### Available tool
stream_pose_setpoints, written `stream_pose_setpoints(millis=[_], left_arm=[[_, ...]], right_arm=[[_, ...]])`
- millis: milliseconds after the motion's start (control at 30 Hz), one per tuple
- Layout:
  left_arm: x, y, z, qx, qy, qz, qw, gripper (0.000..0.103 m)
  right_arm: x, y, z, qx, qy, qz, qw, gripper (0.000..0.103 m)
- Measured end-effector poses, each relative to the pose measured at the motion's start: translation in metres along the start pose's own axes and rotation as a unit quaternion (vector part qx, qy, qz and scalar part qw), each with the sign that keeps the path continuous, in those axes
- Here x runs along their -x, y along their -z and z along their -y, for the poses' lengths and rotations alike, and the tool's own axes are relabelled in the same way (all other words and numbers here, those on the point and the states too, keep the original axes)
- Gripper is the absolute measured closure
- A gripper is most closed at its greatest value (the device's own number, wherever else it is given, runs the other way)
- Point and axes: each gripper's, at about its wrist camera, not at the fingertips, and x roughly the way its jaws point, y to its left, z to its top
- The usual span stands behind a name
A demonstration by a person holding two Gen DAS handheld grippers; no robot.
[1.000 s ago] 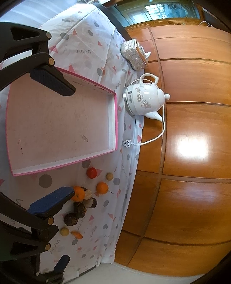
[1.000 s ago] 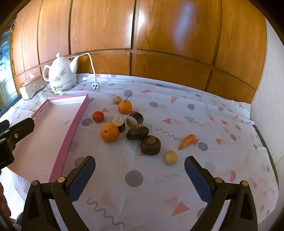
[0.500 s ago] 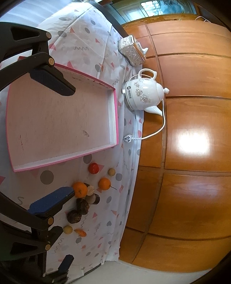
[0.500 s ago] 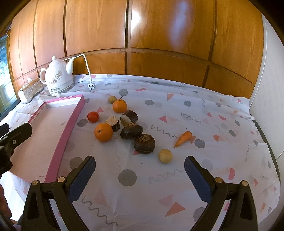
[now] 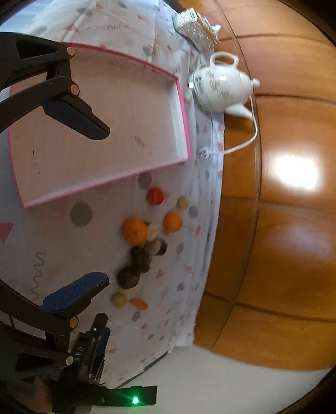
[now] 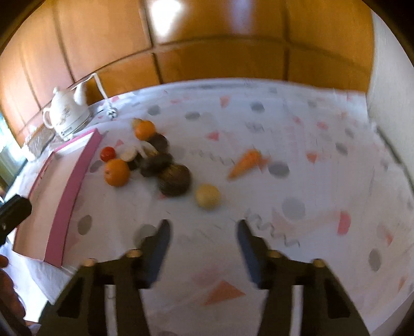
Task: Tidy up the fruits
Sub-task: 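Grasp the mandarin with the left gripper while the right gripper grasps the small yellow fruit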
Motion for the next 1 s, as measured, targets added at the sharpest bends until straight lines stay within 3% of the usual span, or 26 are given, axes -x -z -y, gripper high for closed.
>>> stream_pose_setpoints(millis=[100, 267, 367, 500, 700, 767, 833, 1000], left_arm=[[-0.005, -0.002, 0.006, -0.011, 0.017, -0.007, 0.9998, 0.0], [-0.026, -0.004, 0.016, -0.032, 0.027, -0.045, 0.9981, 0.002], [-0.035, -0.006, 0.022, -0.04, 0.037, -0.06, 0.9967, 0.012], [-0.046, -0.01, 0.029, -0.038, 0.052, -0.078, 0.9949, 0.02], [-0.06, -0.017, 0.033, -0.018, 0.062, -0.099, 0.993, 0.028], [-0.067, -0.022, 0.032, -0.016, 0.06, -0.105, 0.9925, 0.043], [-0.074, -0.025, 0.031, -0.017, 0.056, -0.111, 0.9921, 0.054], [-0.099, -0.035, 0.029, -0.021, 0.029, -0.13, 0.9909, 0.055]], right_arm=[[-0.006, 0.006, 0.02, -0.024, -0.004, -0.019, 1.0, 0.067], [-0.012, 0.003, 0.024, -0.024, -0.02, -0.012, 0.999, 0.067], [-0.018, -0.003, 0.019, -0.006, -0.011, -0.003, 1.0, 0.067], [-0.024, -0.011, 0.017, -0.01, -0.041, 0.001, 0.999, 0.067], [-0.042, -0.022, 0.001, 0.016, -0.052, -0.001, 0.999, 0.067], [-0.048, -0.022, -0.002, 0.025, -0.046, -0.005, 0.999, 0.076], [-0.047, -0.021, -0.004, 0.033, -0.04, 0.0, 0.999, 0.078], [-0.048, -0.02, 0.001, 0.038, -0.043, -0.005, 0.998, 0.078]])
